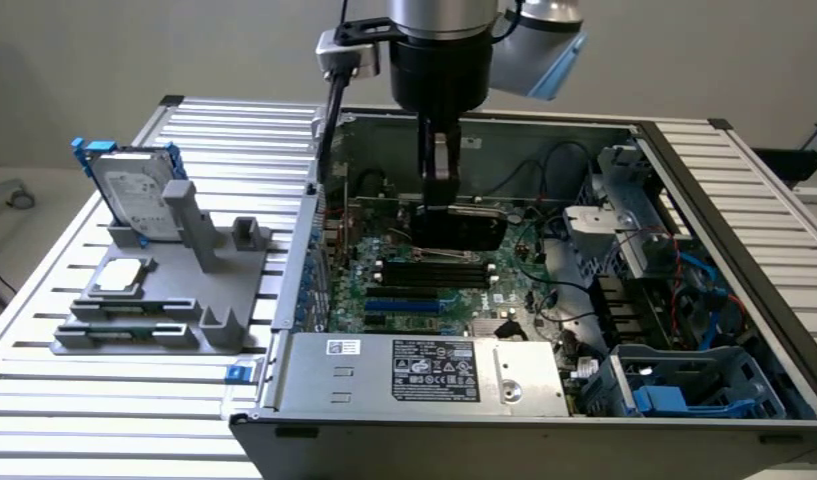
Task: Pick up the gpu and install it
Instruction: 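Insert the gpu into the slot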
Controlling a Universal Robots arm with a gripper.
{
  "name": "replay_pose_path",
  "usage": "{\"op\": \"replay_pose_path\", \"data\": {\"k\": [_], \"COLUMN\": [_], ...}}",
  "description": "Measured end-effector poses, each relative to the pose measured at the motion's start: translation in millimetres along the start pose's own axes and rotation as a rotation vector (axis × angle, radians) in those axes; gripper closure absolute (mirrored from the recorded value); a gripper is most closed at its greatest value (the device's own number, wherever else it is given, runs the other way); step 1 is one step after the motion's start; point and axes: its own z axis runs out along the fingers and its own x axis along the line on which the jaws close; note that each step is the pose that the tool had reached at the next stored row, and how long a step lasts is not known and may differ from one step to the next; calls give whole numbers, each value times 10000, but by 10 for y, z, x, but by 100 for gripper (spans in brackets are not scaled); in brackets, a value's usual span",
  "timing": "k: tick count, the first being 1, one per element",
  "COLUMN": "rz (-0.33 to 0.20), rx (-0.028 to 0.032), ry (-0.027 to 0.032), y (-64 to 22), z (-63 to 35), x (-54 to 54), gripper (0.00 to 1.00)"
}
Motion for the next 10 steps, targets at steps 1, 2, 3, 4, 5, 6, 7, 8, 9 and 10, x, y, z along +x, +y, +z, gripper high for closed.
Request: {"op": "replay_pose_path", "data": {"k": [1,2,3,4,5,6,7,8,9,10], "rz": [0,0,0,-1,-2,-2,-1,0,1,0], "rx": [2,6,9,10,10,11,10,11,16,22], "ry": [-1,-4,-3,0,4,6,7,6,5,7], "y": [17,28,37,43,46,48,49,50,51,53], "z": [17,34,50,62,64,65,66,69,76,84], "x": [14,23,32,41,46,49,53,54,54,55], "gripper": [74,74,74,74,74,74,74,74,74,74]}}
